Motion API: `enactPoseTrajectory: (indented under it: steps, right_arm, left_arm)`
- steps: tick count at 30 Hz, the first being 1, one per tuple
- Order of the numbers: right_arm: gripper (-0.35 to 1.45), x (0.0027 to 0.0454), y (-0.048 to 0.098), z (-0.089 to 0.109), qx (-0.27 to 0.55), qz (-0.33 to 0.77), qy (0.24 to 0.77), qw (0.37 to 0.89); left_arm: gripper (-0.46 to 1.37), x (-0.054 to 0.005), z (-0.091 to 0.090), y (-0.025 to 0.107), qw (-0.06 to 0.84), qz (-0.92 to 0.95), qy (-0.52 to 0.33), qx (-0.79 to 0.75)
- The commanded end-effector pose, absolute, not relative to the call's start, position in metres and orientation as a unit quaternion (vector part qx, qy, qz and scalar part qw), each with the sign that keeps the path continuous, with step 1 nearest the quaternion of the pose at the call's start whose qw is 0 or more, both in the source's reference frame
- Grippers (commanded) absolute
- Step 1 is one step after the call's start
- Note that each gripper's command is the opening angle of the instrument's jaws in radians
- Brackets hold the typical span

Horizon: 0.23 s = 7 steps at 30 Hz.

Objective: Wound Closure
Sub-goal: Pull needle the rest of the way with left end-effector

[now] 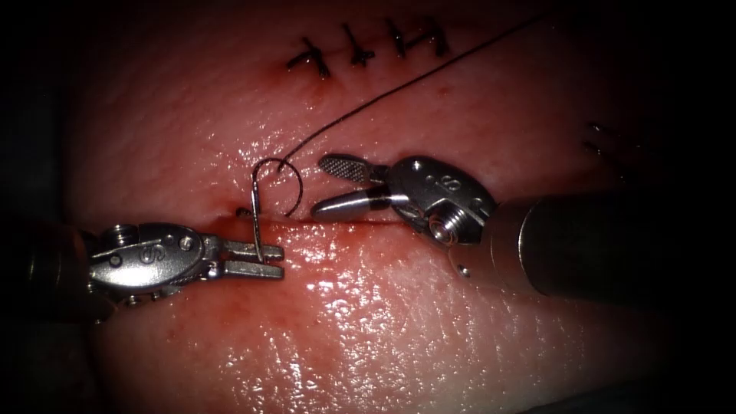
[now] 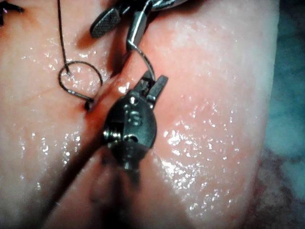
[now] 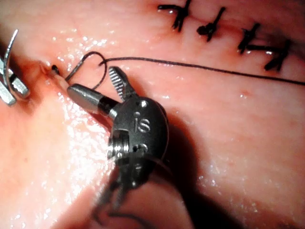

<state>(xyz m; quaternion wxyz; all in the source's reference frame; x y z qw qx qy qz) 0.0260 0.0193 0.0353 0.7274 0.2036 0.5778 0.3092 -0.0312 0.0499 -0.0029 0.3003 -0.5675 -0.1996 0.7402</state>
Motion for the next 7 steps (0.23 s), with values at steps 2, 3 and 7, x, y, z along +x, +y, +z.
enactPoseTrajectory:
  steps: [2,3,7]
  right_arm:
    - [0.95,0.0260,0.0193,0.0352,0.204,0.309,0.578,0.727]
    - [0.95,0.0260,0.0193,0.0352,0.204,0.309,0.578,0.727]
    - [0.95,0.0260,0.0192,0.0351,0.204,0.309,0.578,0.727]
  left_arm:
    - [-0.35,-0.0312,-0.0029,0.0498,0.293,0.741,-0.201,-0.570]
    - [-0.35,-0.0312,-0.0029,0.0498,0.290,0.742,-0.200,-0.571]
    - [-0.35,-0.0312,-0.0029,0.0498,0.286,0.743,-0.196,-0.572]
